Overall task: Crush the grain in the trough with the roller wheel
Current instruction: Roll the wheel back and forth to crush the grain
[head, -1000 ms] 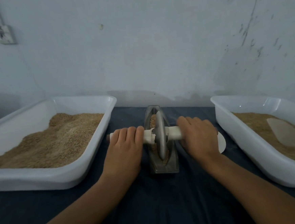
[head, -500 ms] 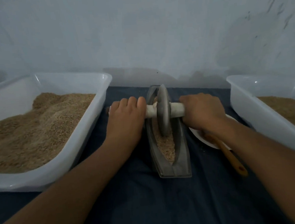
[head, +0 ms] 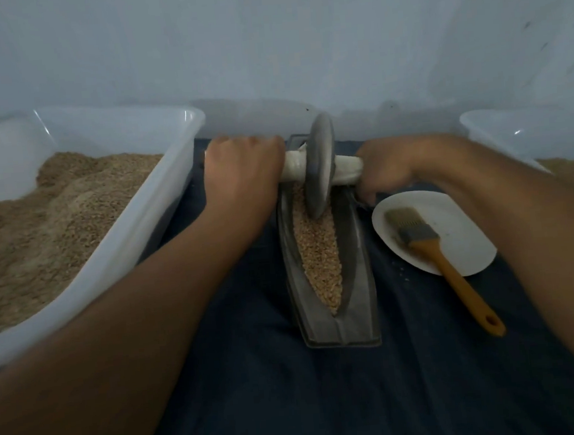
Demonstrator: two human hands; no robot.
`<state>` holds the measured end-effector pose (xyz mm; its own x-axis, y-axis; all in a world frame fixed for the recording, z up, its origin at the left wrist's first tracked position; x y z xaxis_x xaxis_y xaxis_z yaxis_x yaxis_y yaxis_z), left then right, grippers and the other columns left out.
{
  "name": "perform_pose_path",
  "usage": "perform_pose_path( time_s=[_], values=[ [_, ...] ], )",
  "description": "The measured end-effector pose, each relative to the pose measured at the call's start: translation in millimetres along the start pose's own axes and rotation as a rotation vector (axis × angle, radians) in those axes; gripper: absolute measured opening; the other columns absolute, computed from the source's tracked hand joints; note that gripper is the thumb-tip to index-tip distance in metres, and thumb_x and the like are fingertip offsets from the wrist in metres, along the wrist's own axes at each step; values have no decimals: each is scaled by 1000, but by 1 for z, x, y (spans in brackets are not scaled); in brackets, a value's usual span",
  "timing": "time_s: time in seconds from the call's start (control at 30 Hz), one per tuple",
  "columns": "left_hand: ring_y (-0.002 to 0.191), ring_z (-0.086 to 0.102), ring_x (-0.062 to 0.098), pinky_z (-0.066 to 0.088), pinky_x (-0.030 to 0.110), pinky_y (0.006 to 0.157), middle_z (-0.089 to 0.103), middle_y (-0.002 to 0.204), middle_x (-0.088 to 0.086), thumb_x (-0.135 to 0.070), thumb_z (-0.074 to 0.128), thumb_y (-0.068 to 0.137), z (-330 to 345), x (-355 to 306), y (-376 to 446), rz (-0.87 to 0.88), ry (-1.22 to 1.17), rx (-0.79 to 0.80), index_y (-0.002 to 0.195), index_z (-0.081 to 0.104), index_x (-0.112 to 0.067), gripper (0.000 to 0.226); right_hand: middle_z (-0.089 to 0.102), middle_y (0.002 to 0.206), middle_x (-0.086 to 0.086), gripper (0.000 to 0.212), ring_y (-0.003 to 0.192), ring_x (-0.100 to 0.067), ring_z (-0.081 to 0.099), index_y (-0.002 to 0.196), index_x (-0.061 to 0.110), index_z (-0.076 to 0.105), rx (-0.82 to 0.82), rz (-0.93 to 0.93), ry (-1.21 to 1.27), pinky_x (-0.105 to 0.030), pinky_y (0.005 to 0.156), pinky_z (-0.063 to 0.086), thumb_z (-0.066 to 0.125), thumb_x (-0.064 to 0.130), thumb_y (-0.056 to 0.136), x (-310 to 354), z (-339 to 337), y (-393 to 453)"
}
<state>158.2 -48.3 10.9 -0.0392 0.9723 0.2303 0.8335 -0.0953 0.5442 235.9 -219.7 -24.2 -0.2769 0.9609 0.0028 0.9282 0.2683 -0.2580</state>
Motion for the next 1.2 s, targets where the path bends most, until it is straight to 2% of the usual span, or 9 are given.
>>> perform_pose_path(
  time_s=[0.17, 0.3, 0.43, 0.53, 0.6, 0.83, 1.0, 1.1, 1.2],
  values=[
    [79, 58, 27, 28, 35, 70, 62, 90, 5, -12, 63, 87, -1, 3, -25, -3, -84, -50, 92, 44, -20, 20, 65, 74, -1, 12, 63, -19, 61, 78, 19, 65, -213, -58, -101, -26, 53, 42, 70, 27, 70, 10, -9, -20],
    [82, 56, 28, 35, 37, 73, 58, 91, 7, -7, 56, 85, -14, 1, -52, 24, -89, -143, 97, 46, -15, 17, 56, 78, 8, 18, 64, -16, 50, 88, 36, 53, -497, -55, -146, -26, 50, 30, 65, 34, 75, 16, -5, -54],
    [81, 51, 28, 41, 40, 79, 53, 90, 8, -5, 44, 88, -28, -5, -72, 70, -84, -227, 98, 47, -13, 13, 55, 75, 5, 16, 65, -24, 49, 93, 32, 55, -719, 24, -90, -33, 57, 37, 66, 33, 81, 15, 9, -86],
    [86, 48, 28, 40, 42, 86, 49, 94, 8, -7, 46, 89, -31, -5, -90, 80, -95, -230, 103, 47, -12, 15, 49, 66, 6, 16, 55, -24, 44, 89, 26, 52, -868, 32, -107, -27, 48, 29, 67, 27, 81, 20, 13, -109],
    [87, 48, 28, 39, 42, 88, 49, 96, 8, -9, 50, 87, -36, -6, -96, 94, -88, -217, 106, 47, -12, 20, 53, 66, 5, 18, 52, -24, 41, 84, 24, 51, -943, 24, -106, -26, 48, 25, 69, 22, 80, 23, 16, -123],
    [96, 48, 28, 38, 41, 95, 50, 107, 8, -16, 57, 83, -50, -9, -111, 139, -61, -111, 121, 46, -12, 40, 54, 67, 0, 26, 56, -24, 46, 81, 20, 46, -1047, -49, -83, -33, 53, 25, 71, 14, 78, 29, 21, -155],
    [104, 48, 31, 36, 44, 99, 50, 117, 12, -19, 56, 86, -48, -6, -123, 146, -40, -97, 135, 41, -7, 53, 51, 69, 4, 15, 60, -17, 32, 84, 22, 45, -1102, -112, -75, -34, 58, 24, 55, 30, 76, 34, 16, -164],
    [101, 48, 31, 37, 45, 98, 50, 114, 12, -19, 56, 85, -43, -7, -117, 166, -34, -120, 132, 42, -8, 51, 49, 68, 6, 21, 57, -20, 40, 84, 22, 45, -1043, -101, -55, -34, 55, 28, 62, 31, 79, 30, 21, -151],
    [92, 47, 30, 38, 43, 92, 49, 102, 10, -13, 51, 86, -37, -10, -102, 158, -36, -140, 117, 46, -10, 32, 45, 65, 9, 26, 54, -21, 45, 85, 25, 48, -926, -21, -42, -32, 48, 36, 68, 39, 80, 19, 27, -126]
  ],
)
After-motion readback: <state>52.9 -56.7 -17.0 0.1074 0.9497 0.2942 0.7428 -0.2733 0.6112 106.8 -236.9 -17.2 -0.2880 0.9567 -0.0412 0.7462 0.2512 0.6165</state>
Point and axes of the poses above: each hand's wrist, its own y-axis towards the middle knuckle, its own z-axis out of the palm, x = y × z, the point moved 8 cm from there along y, towards the middle knuckle
